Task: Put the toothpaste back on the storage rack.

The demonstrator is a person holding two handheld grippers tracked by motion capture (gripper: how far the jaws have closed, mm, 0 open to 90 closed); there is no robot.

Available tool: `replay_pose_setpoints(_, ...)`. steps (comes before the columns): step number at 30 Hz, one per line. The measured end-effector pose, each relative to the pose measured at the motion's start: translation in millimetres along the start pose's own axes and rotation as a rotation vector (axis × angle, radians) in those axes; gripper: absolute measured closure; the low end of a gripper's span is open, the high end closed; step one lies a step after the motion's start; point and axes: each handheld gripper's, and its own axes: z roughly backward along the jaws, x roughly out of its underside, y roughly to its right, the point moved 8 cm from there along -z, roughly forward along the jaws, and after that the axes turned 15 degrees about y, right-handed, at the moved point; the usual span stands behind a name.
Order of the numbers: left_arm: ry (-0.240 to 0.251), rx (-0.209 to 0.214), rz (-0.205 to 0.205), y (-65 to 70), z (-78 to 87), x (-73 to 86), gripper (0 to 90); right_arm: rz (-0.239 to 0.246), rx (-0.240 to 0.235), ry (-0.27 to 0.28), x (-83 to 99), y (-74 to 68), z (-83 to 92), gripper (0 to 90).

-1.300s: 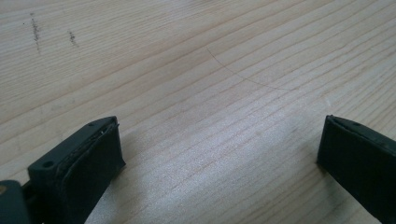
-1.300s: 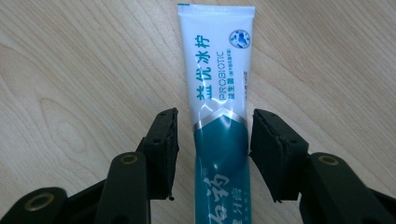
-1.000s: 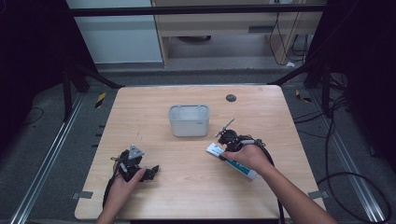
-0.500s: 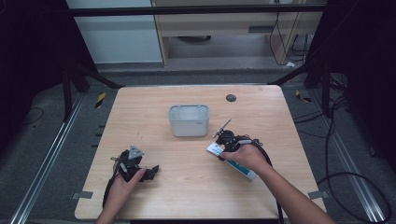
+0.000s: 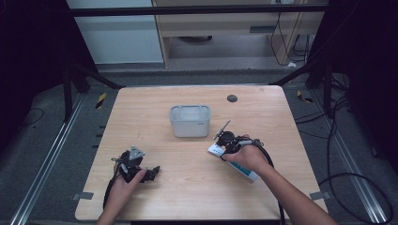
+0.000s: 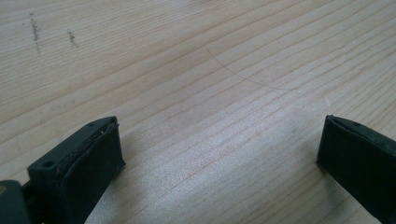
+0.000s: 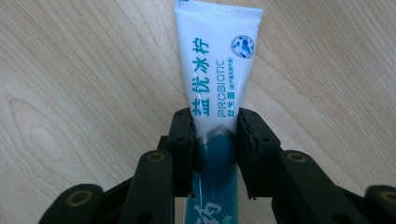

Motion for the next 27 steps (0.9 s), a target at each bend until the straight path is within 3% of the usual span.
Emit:
replay_pose_setpoints(14,0.000,0.000,0.000,0.0,0.0,0.0,0.0,0.001,-0.006,0.024,-2.1,2.9,6.2,78.3)
replay_pose_setpoints(16,0.000,0.000,0.000,0.0,0.0,0.0,0.0,-0.016,-0.003,0.030,-2.8,4.4,8.0,78.7)
replay_pose_setpoints(27,0.000,0.000,0.000,0.0,0.0,0.0,0.0,-0.038,0.001,0.064,-8.7,13.6,30.0,79.4)
